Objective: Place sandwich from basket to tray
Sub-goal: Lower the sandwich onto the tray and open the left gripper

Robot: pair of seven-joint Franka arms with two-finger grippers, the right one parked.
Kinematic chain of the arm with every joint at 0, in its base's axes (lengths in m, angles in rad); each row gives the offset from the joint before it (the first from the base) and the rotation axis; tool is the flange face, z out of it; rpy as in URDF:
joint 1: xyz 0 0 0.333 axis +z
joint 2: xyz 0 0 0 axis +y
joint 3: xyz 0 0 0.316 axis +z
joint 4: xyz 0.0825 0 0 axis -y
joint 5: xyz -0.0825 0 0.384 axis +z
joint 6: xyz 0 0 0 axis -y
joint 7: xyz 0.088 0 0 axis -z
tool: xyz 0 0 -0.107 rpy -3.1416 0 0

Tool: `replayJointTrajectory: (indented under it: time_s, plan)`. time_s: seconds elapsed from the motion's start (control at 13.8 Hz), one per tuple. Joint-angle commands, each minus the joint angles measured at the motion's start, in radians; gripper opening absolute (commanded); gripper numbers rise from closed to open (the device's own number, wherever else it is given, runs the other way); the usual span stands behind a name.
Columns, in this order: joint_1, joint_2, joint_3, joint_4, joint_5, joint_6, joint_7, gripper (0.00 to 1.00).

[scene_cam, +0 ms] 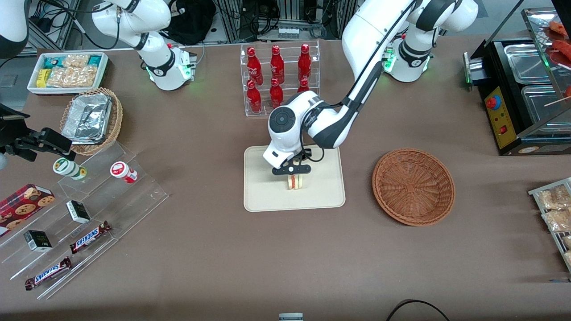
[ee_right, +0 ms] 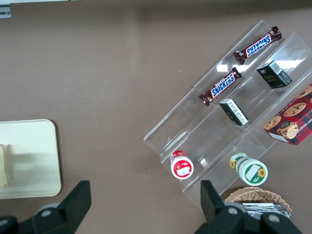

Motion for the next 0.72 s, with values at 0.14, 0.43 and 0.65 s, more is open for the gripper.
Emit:
replayJointTrajectory:
  time_s: [0.14, 0.43, 0.65]
  plan:
    - [-0.031, 0.037, 0.012, 0.016, 0.011, 0.025, 0.010, 0.21]
    - [-0.031, 0.038, 0.012, 0.016, 0.011, 0.021, 0.002, 1.00]
    - [-0.022, -0.022, 0.016, 0.016, 0.002, -0.011, -0.010, 1.00]
